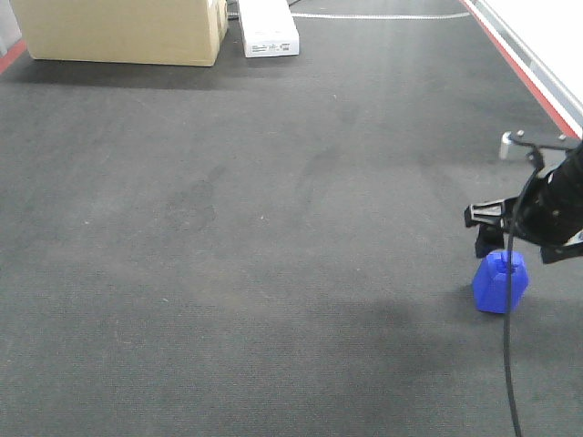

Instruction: Pour parts from conveyor to right shelf

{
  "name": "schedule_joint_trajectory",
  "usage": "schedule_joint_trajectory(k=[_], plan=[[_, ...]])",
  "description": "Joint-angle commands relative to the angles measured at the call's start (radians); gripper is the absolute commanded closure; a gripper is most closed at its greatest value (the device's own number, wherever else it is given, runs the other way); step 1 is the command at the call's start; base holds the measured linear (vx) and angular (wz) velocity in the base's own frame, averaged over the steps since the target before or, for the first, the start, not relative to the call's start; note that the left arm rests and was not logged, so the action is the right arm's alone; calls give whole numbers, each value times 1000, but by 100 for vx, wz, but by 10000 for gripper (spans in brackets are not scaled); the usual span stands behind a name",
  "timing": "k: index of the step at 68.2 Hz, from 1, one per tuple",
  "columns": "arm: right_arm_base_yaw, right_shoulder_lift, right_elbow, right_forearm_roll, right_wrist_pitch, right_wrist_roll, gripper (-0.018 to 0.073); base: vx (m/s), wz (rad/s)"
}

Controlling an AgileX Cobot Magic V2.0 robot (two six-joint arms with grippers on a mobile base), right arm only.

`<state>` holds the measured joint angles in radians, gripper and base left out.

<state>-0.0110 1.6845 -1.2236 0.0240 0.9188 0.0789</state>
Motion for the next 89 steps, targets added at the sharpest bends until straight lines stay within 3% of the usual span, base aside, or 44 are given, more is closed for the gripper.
schedule_joint_trajectory(k=[1,28,38,63,75,89], plan=[[-4,-16,-30,-9,-15,-13,-19,0,0],[-4,60,-30,-24,-31,-13,19,0,0],[-4,77,-30,-24,-57,-13,149,0,0],[-4,49,-30,-53,-106,-15,575,0,0],[-4,-41,-20,-46,-148,-20,568,0,0],[-3,-218,47,-40,-227,-104,568,0,0]])
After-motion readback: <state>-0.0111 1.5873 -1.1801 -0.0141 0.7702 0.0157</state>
